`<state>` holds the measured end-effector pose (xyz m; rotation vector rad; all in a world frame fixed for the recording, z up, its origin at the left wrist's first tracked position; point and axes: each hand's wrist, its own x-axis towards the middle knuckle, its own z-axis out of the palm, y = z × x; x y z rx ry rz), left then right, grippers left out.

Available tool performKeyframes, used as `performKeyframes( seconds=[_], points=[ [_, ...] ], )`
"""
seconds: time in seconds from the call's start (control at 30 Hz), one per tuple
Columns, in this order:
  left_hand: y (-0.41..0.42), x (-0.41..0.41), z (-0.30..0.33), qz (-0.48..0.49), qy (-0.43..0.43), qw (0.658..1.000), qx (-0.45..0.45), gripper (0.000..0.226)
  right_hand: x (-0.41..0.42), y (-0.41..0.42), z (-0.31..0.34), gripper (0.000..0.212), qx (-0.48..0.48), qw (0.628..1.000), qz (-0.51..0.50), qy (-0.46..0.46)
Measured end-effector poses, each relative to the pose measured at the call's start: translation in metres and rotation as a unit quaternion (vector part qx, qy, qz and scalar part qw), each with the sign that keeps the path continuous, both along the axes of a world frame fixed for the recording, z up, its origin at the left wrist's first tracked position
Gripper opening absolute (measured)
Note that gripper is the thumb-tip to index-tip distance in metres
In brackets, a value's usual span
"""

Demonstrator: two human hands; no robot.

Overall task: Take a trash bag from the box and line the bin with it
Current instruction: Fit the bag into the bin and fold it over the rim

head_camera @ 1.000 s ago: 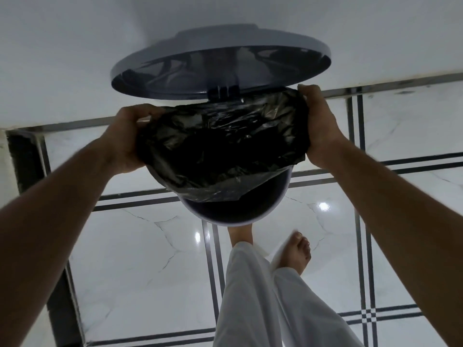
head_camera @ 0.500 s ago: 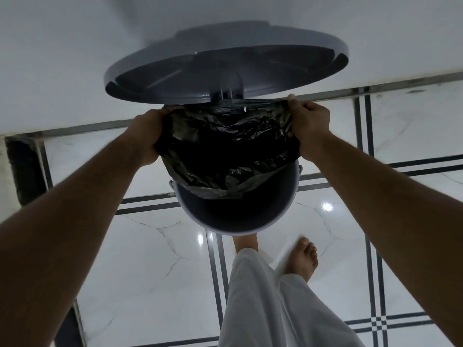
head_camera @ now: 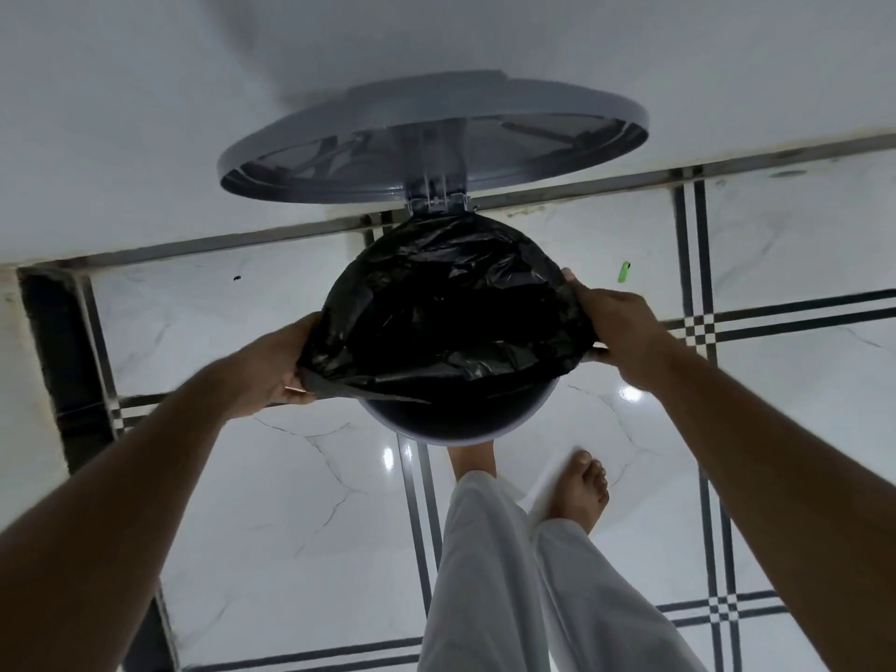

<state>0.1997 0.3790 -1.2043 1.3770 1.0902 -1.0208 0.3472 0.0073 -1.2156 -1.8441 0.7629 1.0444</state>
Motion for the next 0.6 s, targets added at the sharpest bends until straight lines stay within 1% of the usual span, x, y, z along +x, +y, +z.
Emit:
performKeyframes(
  seconds=[0.1,0.17,0.2,0.3,0.4,0.47,0.5,0.6],
  points=[
    [-0.016,-0.024,0.016,0.112,-0.029,0.991,-0.067,0.033,-0.027,-0.010,0.009,0.045,0.021,0.999,-0.041,0.000],
    [-0.032,-0.038,0.026,0.197,-0.032,0.973,-0.114,0.038,-0.042,-0.014,0.012,0.036,0.035,0.996,-0.084,0.004],
    [-0.040,-0.045,0.030,0.233,-0.030,0.963,-0.129,0.036,-0.049,-0.015,0.014,0.034,0.042,0.994,-0.103,0.003],
    [-0.060,-0.063,0.035,0.333,-0.018,0.933,-0.132,0.014,-0.068,-0.012,0.021,0.031,0.035,0.991,-0.127,-0.009],
    [-0.079,-0.075,0.036,0.420,-0.020,0.898,-0.128,0.010,-0.087,-0.008,0.027,0.023,0.017,0.992,-0.125,0.002],
    [-0.089,-0.081,0.034,0.448,-0.022,0.885,-0.124,0.012,-0.097,-0.007,0.028,0.021,0.011,0.992,-0.126,0.007],
    [-0.093,-0.084,0.032,0.449,-0.022,0.885,-0.119,0.013,-0.101,-0.006,0.029,0.021,0.011,0.992,-0.126,0.006],
    [-0.105,-0.086,0.029,0.414,-0.021,0.906,-0.086,0.017,-0.111,-0.007,0.030,0.021,0.010,0.991,-0.130,0.005]
  ],
)
